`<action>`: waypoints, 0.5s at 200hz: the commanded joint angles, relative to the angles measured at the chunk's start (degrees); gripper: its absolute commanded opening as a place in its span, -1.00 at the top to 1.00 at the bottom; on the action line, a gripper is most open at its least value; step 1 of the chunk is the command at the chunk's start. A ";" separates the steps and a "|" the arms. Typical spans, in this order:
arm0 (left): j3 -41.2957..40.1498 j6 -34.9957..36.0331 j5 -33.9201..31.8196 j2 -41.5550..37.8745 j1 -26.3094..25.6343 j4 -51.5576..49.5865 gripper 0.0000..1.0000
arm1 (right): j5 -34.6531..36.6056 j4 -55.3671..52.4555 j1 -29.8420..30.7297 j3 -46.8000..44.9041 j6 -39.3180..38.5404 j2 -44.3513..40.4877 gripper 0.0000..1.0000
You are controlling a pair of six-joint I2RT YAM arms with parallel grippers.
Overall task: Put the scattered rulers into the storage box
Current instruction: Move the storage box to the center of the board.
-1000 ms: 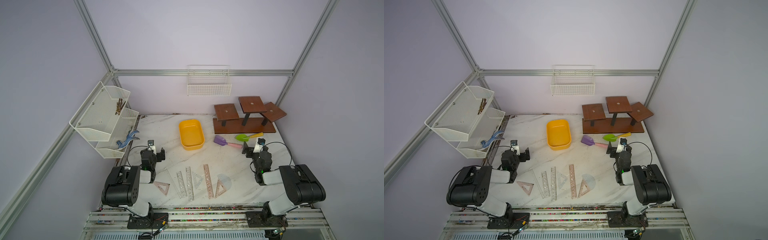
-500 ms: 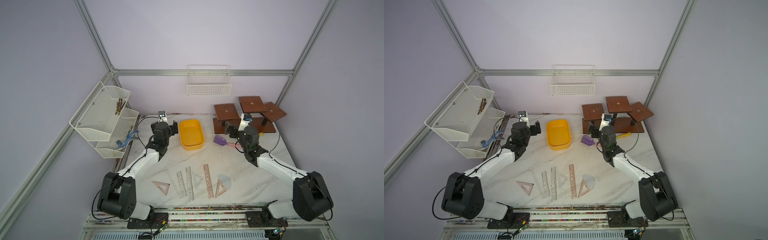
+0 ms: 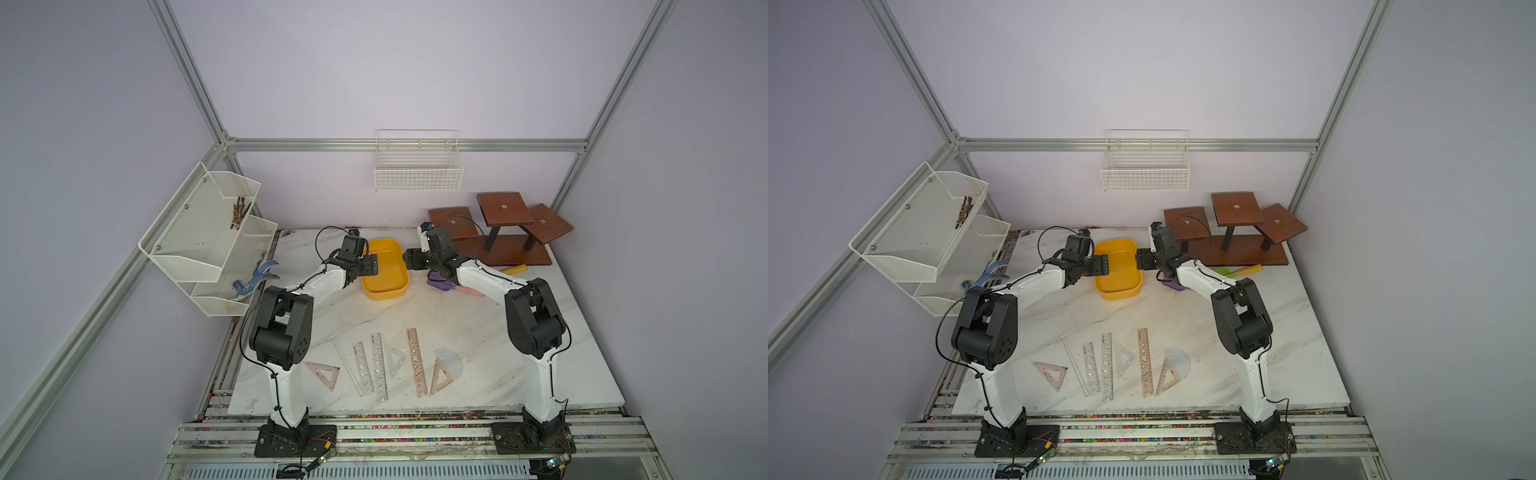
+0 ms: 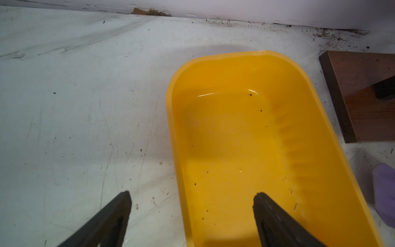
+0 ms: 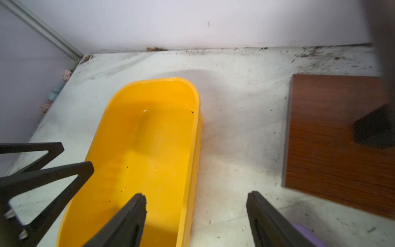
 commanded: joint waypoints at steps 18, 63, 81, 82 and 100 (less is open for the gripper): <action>2.02 -2.07 2.73 1.01 1.32 -2.90 -0.67 | -0.98 -9.17 1.94 11.39 0.07 7.53 -0.53; 2.82 -2.33 9.67 3.38 1.52 -2.90 -0.33 | -2.31 -13.05 2.07 15.54 0.49 11.05 -0.08; 3.04 -2.73 11.64 3.98 1.50 -3.04 -0.21 | -3.19 -12.07 2.22 13.89 1.00 10.05 0.09; 3.07 -2.75 11.73 4.01 1.51 -3.02 -0.20 | -3.23 -12.05 2.21 13.79 1.07 9.93 0.10; 2.71 -3.11 12.68 3.78 1.45 -2.99 -0.08 | -4.03 -11.51 2.33 12.11 1.77 8.89 0.28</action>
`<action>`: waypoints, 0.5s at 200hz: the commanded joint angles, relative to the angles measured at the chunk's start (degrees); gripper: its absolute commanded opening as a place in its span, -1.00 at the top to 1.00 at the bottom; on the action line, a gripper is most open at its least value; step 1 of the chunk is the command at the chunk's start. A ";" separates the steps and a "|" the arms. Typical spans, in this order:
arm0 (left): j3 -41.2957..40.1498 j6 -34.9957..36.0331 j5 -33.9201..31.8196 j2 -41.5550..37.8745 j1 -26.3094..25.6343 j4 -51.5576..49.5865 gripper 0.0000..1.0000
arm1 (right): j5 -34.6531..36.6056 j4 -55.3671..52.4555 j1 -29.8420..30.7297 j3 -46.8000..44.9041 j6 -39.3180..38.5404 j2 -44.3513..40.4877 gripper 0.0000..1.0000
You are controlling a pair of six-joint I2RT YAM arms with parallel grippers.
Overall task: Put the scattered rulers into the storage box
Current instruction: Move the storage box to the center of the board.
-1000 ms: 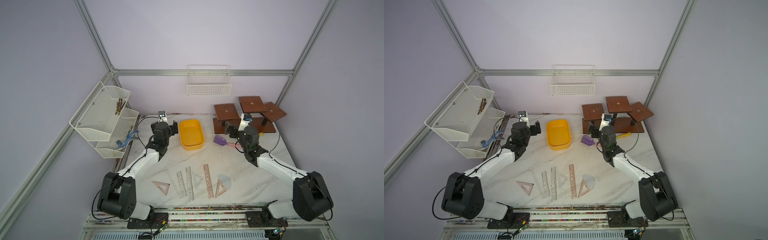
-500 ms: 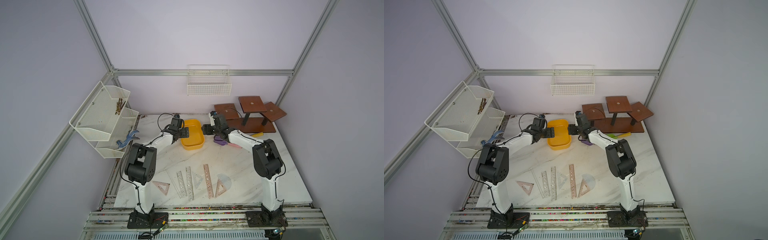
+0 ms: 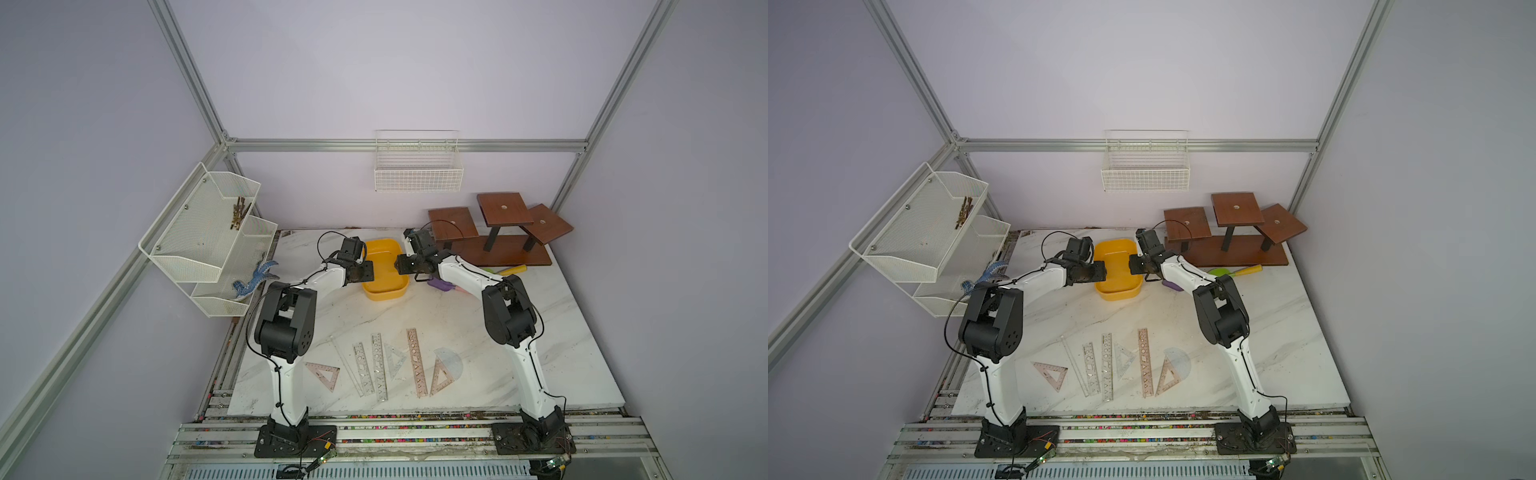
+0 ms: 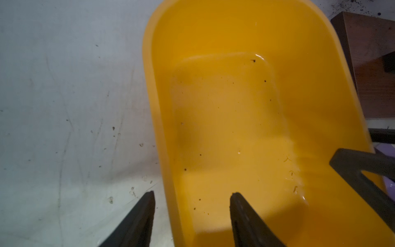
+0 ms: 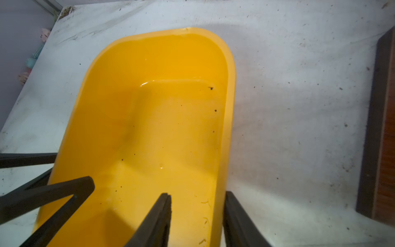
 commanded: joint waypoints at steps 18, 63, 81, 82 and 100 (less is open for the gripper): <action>1.48 -1.23 4.21 -1.00 -0.33 0.24 0.09 | -2.18 0.36 0.35 -4.44 1.84 -4.02 0.38; -0.58 -1.46 3.19 -4.36 -2.97 0.04 0.14 | -1.42 4.56 1.15 -15.46 3.95 -11.78 0.40; -2.37 -1.92 2.52 -5.59 -3.76 0.05 0.14 | -1.03 6.68 1.74 -20.40 5.03 -15.17 0.40; -2.42 -1.92 2.48 -5.67 -3.82 0.06 0.14 | -1.00 6.77 1.79 -20.65 5.09 -15.25 0.40; -4.06 -2.52 1.66 -6.77 -4.52 0.11 0.14 | -0.34 8.00 2.44 -24.50 5.83 -17.76 0.40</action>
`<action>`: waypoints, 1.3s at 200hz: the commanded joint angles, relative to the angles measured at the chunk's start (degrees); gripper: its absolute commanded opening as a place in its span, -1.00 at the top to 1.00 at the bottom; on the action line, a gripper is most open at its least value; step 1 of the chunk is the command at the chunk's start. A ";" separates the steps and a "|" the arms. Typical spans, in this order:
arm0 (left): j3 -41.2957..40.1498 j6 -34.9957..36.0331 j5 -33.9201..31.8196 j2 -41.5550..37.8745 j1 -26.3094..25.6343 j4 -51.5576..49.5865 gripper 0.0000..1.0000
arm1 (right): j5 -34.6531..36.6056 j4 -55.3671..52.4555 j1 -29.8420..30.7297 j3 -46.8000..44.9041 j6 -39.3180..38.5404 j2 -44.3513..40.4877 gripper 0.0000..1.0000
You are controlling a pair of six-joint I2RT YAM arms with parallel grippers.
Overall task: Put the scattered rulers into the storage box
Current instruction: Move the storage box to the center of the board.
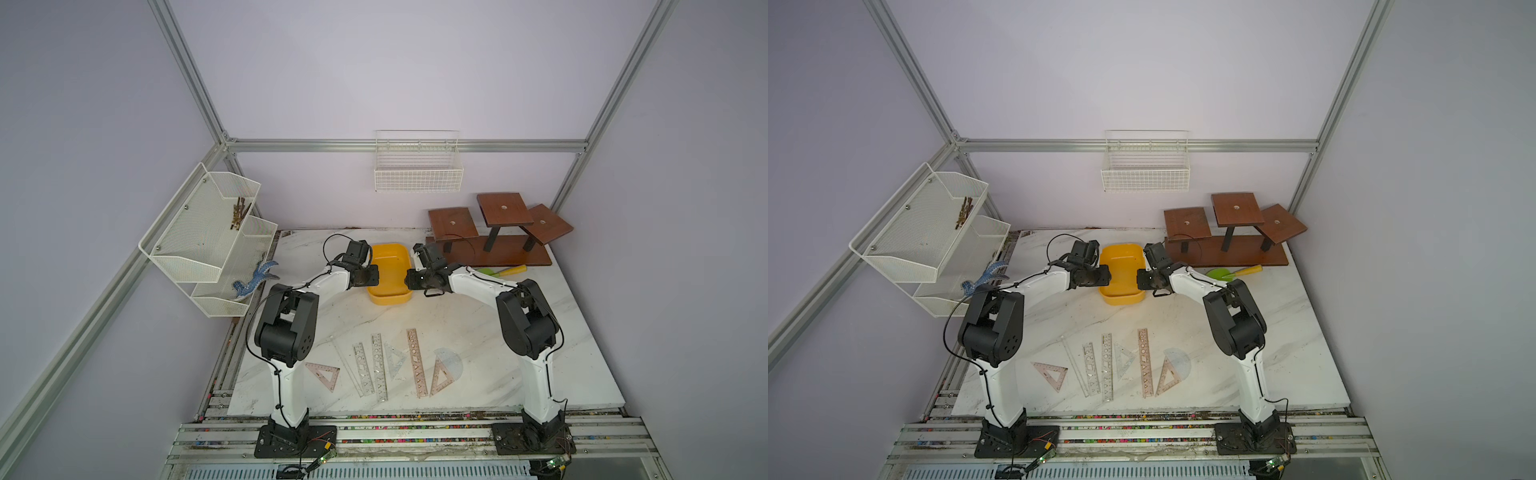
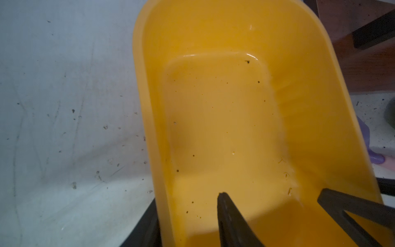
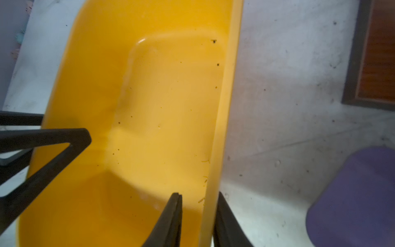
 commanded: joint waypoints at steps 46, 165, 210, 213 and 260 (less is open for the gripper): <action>-7.06 -4.12 -1.58 -7.47 -2.79 2.13 0.14 | 0.85 7.98 2.98 -10.75 3.00 -7.94 0.39; -12.69 -4.72 -4.53 -13.72 -3.28 3.18 -0.41 | 3.25 5.63 3.96 -12.82 1.71 -11.42 0.08; -16.58 -5.03 -2.48 -22.14 -3.28 -0.41 -0.46 | 1.22 1.01 4.09 -15.24 -1.94 -18.93 -0.02; -17.11 -5.13 -2.20 -22.89 -3.28 -0.82 -0.46 | 0.87 1.27 4.14 -16.13 -2.00 -19.82 -0.02; -26.88 -8.69 1.10 -35.85 -3.28 -8.08 -0.41 | -0.75 6.43 10.21 -31.71 -0.03 -32.18 0.04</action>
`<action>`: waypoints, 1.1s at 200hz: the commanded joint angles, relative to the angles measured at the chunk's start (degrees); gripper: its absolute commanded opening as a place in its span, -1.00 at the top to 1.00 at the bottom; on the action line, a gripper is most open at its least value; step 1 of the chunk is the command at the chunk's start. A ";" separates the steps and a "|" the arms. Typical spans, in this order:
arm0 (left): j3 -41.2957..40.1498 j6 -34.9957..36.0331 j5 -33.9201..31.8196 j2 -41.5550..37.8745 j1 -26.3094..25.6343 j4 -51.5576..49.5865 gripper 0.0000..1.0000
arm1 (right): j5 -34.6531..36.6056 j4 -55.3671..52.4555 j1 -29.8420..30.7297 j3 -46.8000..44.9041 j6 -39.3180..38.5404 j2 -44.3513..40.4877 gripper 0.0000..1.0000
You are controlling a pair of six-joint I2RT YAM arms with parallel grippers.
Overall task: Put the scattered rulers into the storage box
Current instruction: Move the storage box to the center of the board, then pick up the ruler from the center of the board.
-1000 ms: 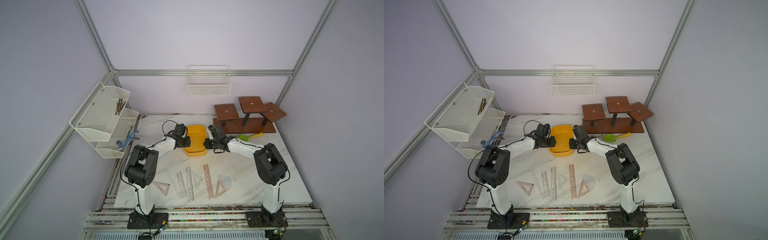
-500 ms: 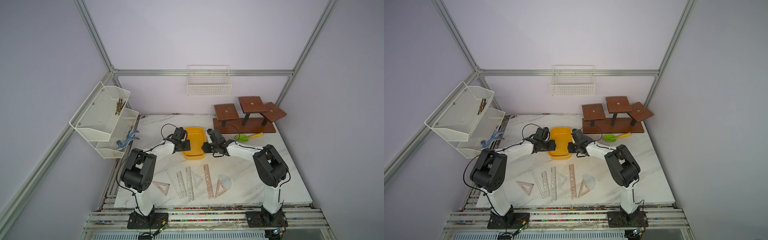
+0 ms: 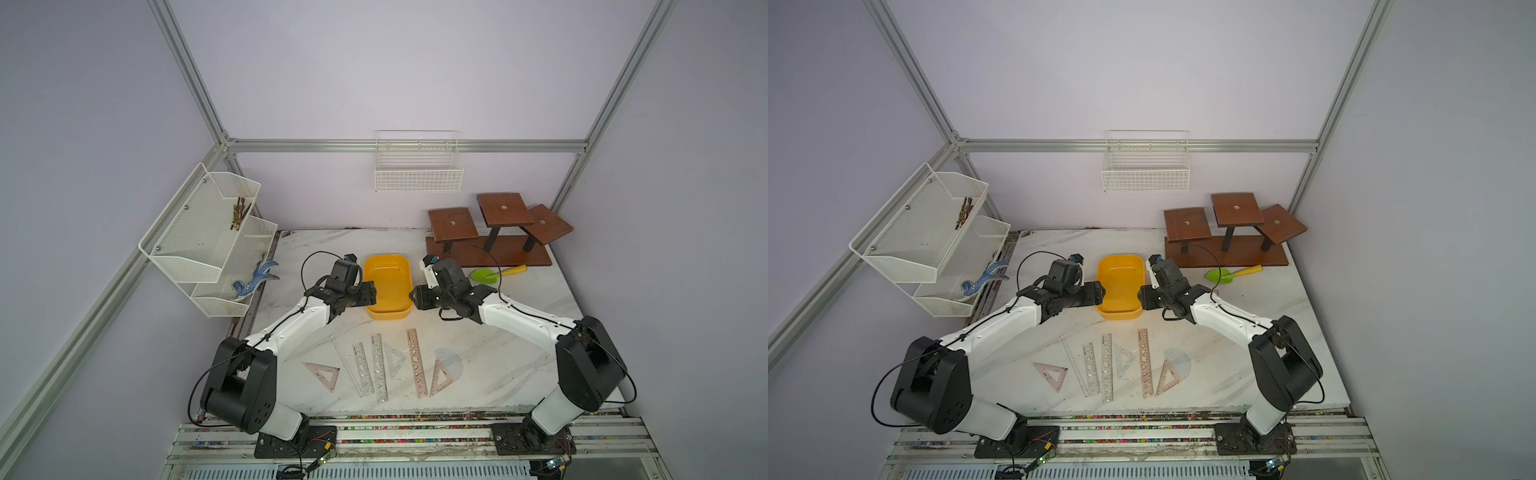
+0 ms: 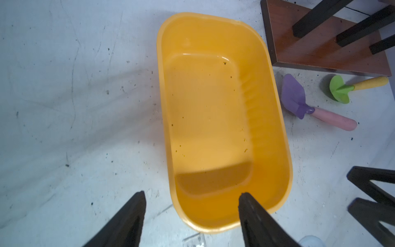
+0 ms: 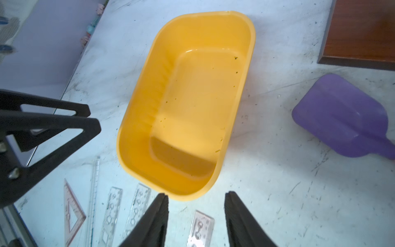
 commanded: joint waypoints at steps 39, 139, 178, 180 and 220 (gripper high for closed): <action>-11.41 -11.56 -5.25 -14.68 -0.35 -14.07 -0.31 | -0.36 6.60 13.55 -8.03 -0.37 -3.60 0.09; -13.30 -22.98 -16.15 -10.24 -3.09 -25.17 -0.24 | -2.37 9.95 15.78 -6.48 -1.72 4.61 0.14; -7.95 -25.25 -20.72 -6.25 -3.14 -30.40 -0.17 | 2.18 7.31 19.87 -3.79 0.91 5.71 0.23; -7.69 -25.27 -21.23 -6.25 -3.16 -30.76 -0.16 | 2.76 7.04 20.25 -3.39 1.13 5.80 0.23; -5.87 -21.58 -22.35 -8.72 3.65 -30.98 -0.13 | 11.66 1.22 28.11 6.12 1.59 12.95 0.22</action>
